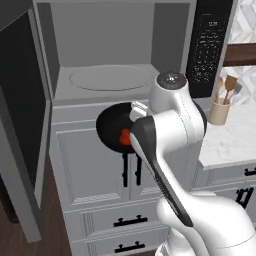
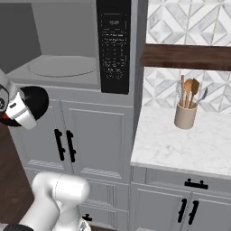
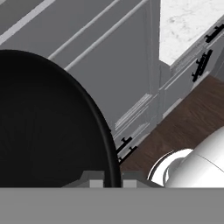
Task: Pick the bell pepper from the sink and place it in the bowl. Then pick the bowl and place it in the microwave. Then close the microwave door and press the start button.
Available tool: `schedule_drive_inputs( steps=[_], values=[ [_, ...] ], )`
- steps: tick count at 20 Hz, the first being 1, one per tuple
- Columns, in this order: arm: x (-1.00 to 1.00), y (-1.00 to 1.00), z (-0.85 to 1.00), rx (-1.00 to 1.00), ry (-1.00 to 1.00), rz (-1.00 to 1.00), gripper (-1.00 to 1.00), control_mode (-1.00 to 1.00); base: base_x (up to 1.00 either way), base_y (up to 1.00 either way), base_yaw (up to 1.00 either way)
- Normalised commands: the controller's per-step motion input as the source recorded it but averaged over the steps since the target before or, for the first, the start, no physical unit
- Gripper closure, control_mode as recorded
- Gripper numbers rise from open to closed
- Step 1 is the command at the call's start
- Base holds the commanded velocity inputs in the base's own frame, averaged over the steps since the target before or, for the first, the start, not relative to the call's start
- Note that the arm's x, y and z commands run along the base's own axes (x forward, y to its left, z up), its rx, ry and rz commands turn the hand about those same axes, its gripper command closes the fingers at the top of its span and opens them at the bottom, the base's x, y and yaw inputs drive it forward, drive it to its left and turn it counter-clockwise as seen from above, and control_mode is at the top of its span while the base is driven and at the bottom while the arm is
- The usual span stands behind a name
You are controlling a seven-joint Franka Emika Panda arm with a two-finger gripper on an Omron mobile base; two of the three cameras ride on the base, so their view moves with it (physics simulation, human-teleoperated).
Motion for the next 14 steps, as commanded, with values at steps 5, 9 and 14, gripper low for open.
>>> schedule_drive_inputs(
  steps=[5, 9, 14],
  values=[
    [0.0, 0.0, 0.0, 0.0, 0.0, 0.0, 1.0, 1.0, 0.19, 0.04, 0.02],
    [0.0, 0.0, 0.0, 0.0, 0.0, 0.0, 1.0, 1.0, 0.27, 0.2, 0.01],
    [0.0, 0.0, 0.0, 0.0, 0.0, 0.0, 1.0, 1.0, 0.4, 0.24, 0.01]
  ],
)
